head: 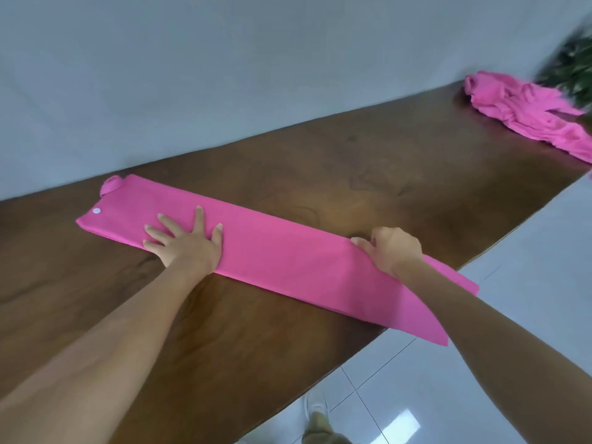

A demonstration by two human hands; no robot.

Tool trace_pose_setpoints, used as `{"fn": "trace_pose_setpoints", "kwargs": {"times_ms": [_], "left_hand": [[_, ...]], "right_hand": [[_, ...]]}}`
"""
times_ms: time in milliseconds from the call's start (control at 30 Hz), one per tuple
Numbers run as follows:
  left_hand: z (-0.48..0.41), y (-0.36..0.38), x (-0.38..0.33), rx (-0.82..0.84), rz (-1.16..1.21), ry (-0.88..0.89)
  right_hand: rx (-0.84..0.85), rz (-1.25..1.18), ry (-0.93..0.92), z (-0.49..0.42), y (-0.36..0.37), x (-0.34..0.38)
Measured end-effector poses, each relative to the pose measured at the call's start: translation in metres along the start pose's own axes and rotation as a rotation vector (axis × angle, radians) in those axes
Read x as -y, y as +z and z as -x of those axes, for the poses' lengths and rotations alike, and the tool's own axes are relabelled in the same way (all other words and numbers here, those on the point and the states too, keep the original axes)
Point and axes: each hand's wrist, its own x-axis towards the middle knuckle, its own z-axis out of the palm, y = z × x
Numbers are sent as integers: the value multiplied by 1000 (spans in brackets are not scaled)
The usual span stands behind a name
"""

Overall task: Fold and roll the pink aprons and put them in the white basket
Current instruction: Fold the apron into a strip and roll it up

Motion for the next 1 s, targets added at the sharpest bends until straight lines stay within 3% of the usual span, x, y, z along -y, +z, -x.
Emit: {"fn": "trace_pose_setpoints", "kwargs": {"times_ms": [367, 600, 733, 867, 1000], "left_hand": [[26, 12, -16, 1, 190, -320], [36, 20, -30, -99, 253, -384], [34, 18, -44, -229, 257, -89], [20, 13, -69, -199, 175, 326], [12, 17, -87, -137, 83, 377]], "right_hand": [[-106, 165, -327, -119, -9, 14], [-204, 170, -480, -169, -10, 22], [-188, 84, -515, -179, -11, 12], [-119, 19, -508, -189, -16, -15], [-80, -2, -482, -201, -20, -39]]}}
